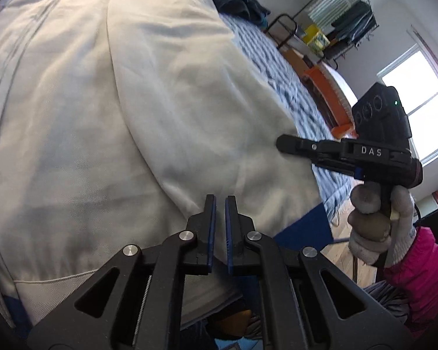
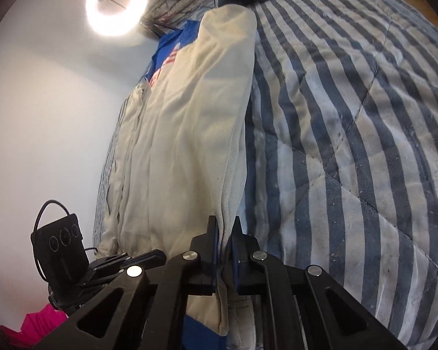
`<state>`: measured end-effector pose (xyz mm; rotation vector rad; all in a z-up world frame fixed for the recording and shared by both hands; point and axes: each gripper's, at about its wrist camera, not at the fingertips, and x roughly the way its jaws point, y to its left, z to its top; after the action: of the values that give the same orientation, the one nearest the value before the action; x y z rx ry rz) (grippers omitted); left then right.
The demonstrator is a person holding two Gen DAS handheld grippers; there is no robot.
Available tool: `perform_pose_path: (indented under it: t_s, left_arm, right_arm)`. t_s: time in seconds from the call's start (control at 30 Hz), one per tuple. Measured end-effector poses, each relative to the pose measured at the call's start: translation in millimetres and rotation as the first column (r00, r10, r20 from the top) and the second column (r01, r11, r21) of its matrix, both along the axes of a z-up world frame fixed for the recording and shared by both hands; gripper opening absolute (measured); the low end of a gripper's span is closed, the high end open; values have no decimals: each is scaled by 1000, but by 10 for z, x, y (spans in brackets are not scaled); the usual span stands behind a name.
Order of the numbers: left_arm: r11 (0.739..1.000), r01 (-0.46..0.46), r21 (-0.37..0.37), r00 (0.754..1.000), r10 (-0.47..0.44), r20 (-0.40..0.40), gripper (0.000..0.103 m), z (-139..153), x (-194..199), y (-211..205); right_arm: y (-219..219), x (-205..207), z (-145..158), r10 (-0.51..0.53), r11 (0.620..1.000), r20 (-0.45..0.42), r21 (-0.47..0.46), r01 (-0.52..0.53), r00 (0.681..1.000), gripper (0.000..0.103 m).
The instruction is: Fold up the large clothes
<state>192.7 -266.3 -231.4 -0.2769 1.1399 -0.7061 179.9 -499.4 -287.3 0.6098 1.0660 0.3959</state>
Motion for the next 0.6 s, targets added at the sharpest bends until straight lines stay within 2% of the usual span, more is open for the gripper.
perform_pose_path:
  t_s: [0.13,0.23,0.33,0.43,0.6]
  left_arm:
    - [999,-20,-37,999,21,34,3,67,-42,-16]
    - [1000,23,-6,1000,-23,-3,3,-116,-79,-123]
    - [1000,27,-3,1000,-27,9,3,-191,-73,-125]
    - [1000,27,2,1000,-27,-4,3,-72,-69,-88]
    - [1000,2,-26,998,-1,56,3,350,-130,181]
  right_arm:
    - [29,1,137,-21,1000,3,-11,21,1000,5]
    - [108,23,223,-27,999,5,-33,27,1000,5]
    - [161,12,269,-27,998,-4,-65,27,1000,4]
    - [290,44,379,-15,993,15,-120,17,1000,4]
    - [499,69,622,28,986,61,-165,-18,998,4]
